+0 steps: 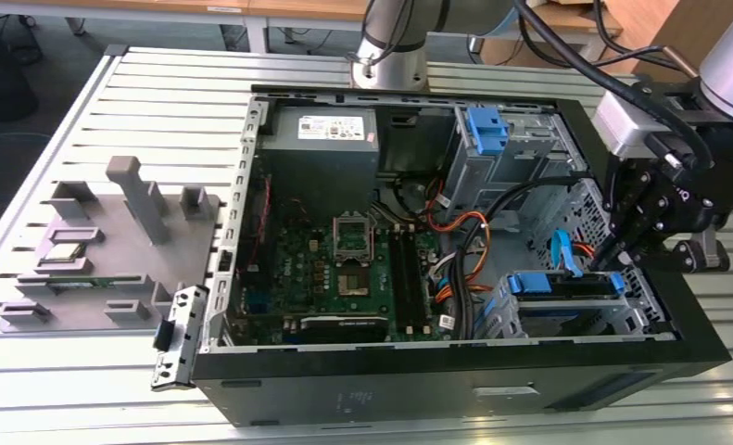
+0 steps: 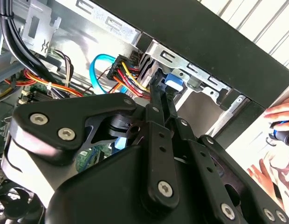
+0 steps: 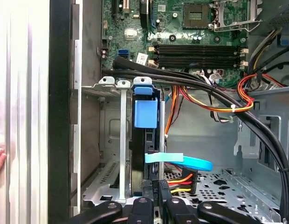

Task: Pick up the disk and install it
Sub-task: 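Insert the second disk wire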

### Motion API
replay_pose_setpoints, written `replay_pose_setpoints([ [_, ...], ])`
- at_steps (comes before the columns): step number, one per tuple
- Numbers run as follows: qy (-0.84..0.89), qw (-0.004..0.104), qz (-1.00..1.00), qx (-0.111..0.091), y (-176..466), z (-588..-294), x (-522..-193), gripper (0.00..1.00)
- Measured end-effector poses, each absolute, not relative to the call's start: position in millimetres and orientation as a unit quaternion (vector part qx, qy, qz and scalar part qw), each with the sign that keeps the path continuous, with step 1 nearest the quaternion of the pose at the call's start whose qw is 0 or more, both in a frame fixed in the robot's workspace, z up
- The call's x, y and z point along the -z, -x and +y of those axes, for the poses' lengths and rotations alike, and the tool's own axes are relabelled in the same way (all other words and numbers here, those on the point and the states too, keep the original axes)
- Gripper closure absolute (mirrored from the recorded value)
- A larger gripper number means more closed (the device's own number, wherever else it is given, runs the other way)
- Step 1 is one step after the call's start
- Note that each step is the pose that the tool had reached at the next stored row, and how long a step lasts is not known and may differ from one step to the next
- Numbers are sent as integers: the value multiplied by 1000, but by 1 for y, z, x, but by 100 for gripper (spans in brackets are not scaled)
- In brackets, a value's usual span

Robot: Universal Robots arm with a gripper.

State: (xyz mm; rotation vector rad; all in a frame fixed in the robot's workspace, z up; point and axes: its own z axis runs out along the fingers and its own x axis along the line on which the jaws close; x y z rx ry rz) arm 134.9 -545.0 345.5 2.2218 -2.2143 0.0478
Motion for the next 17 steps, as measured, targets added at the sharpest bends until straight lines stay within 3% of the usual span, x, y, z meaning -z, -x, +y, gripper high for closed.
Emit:
replay_pose_setpoints([
  [3,-708,-2,-706,-12,-135,-546,-346,83],
  [7,-708,-17,-706,-3,-133,-548,-345,83],
  [17,-708,-33,-706,-8,-125,-555,-341,83],
])
